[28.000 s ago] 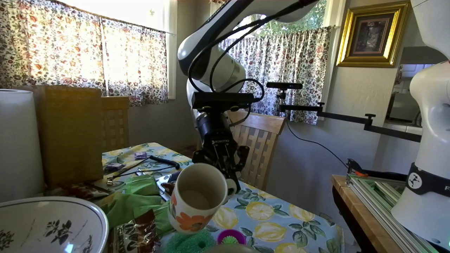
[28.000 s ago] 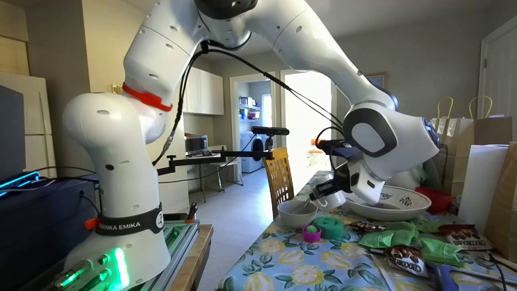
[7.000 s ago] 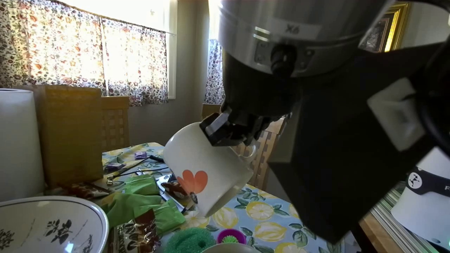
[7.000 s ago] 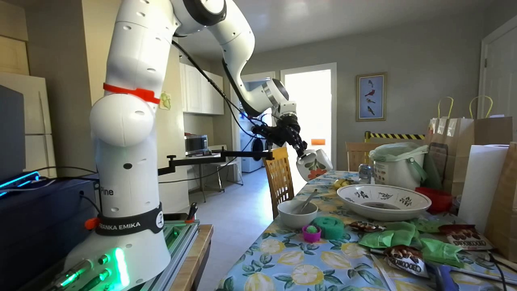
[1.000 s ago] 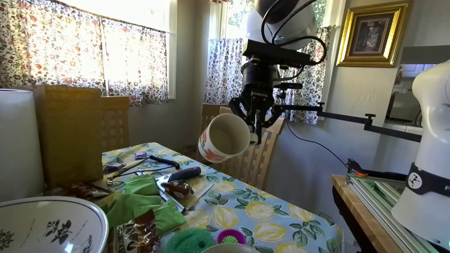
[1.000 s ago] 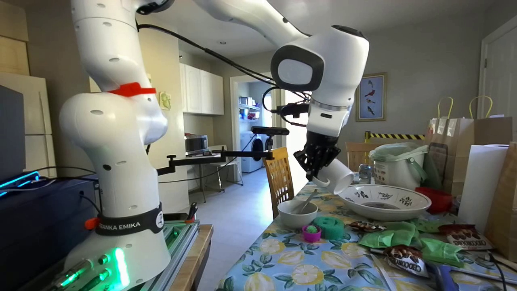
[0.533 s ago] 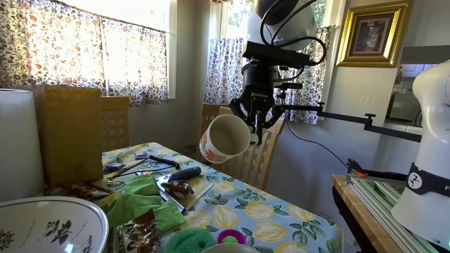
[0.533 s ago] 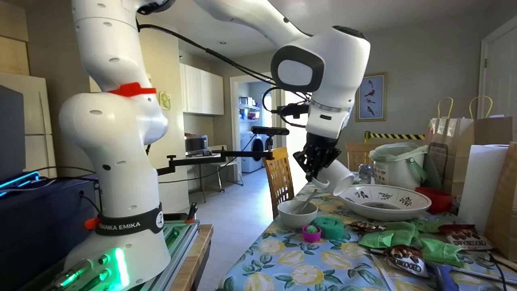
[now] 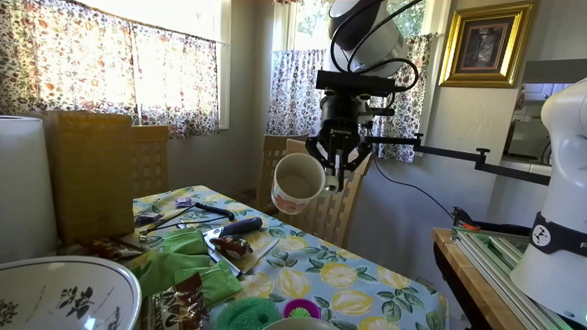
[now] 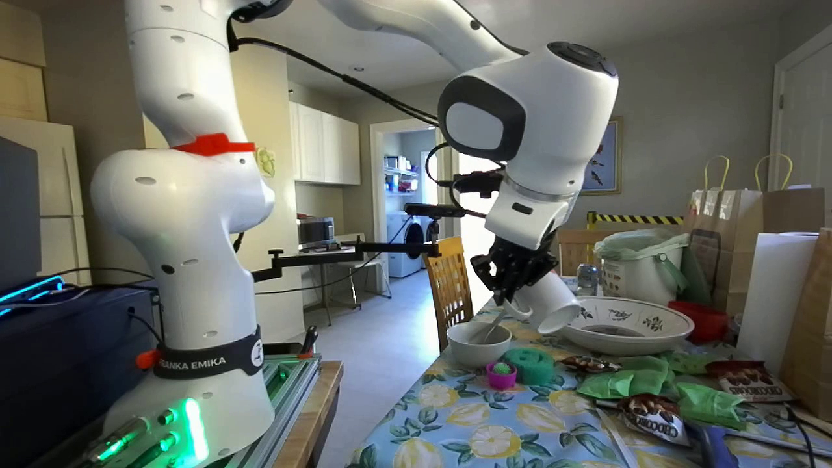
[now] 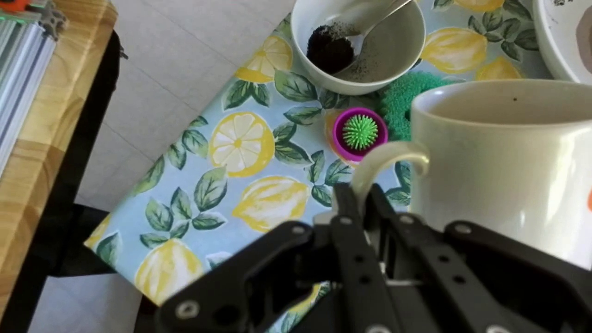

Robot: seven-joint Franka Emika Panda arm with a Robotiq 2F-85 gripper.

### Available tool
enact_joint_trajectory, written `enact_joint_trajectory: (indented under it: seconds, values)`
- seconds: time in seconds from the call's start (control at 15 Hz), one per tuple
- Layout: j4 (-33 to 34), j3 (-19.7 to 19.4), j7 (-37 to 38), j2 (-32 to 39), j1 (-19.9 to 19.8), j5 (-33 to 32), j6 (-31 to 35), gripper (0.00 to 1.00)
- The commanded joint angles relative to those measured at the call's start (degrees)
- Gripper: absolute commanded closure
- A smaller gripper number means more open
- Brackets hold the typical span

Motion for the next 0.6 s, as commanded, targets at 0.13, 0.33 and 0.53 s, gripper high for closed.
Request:
enact_joint_trajectory:
  seconds: [0.13,0.33,0.53]
  values:
    - [3.4,-2.1,-0.6,5.2,-2.3,8.5,-6.5,0.97]
    - [4.5,-2.8,-0.8,7.9,-3.1,12.1,-8.9,0.97]
    - [5.4,-3.4,-1.9,10.5,-3.7,16.0,-11.7,0.97]
